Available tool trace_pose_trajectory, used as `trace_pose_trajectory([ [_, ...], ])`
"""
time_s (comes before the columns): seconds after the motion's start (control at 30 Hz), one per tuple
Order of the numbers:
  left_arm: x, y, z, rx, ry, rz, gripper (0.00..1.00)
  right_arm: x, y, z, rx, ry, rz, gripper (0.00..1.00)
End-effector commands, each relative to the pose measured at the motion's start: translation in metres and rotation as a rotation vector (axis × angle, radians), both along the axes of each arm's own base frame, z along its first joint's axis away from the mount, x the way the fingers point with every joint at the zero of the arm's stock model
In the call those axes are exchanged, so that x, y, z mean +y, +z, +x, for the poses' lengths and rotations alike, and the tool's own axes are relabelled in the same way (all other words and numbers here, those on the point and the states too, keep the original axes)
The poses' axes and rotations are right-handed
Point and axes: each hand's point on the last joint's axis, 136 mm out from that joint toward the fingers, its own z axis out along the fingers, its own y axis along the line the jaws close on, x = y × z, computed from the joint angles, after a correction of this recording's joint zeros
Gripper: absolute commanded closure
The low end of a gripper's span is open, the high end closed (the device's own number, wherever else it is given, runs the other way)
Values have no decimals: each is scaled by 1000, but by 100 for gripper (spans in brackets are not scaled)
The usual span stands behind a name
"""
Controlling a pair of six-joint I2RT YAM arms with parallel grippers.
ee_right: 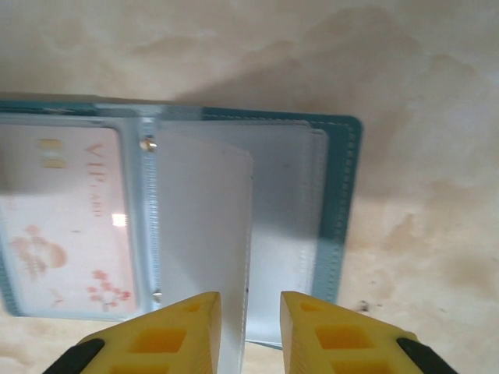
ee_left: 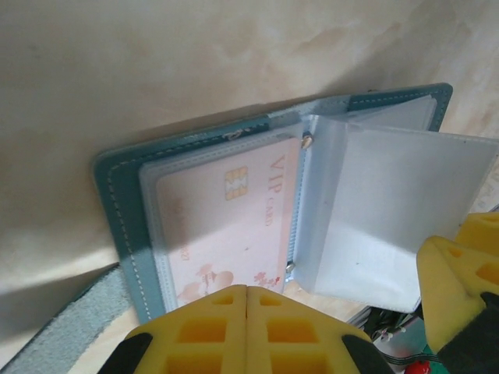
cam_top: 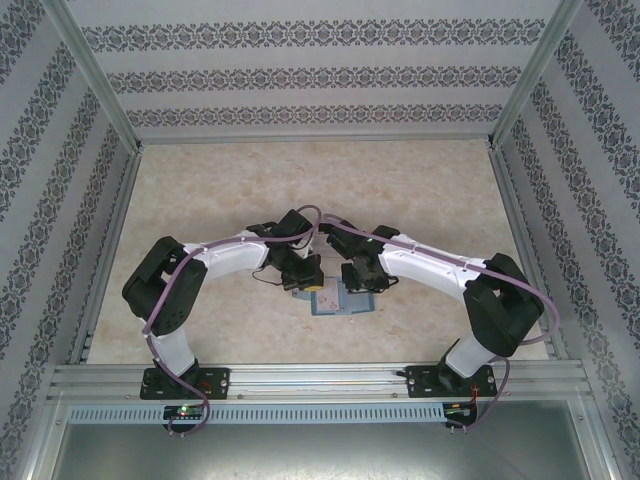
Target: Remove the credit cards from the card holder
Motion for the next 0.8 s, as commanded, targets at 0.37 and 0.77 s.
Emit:
trace_pose_trajectory([
  [0.37, -8, -14, -7, 26, -32, 12, 100, 1, 0, -1, -3, -34, 79, 94],
  [0.77, 6, -36, -19, 65, -32, 76, 100, -36, -27, -5, 25, -13, -140, 95],
])
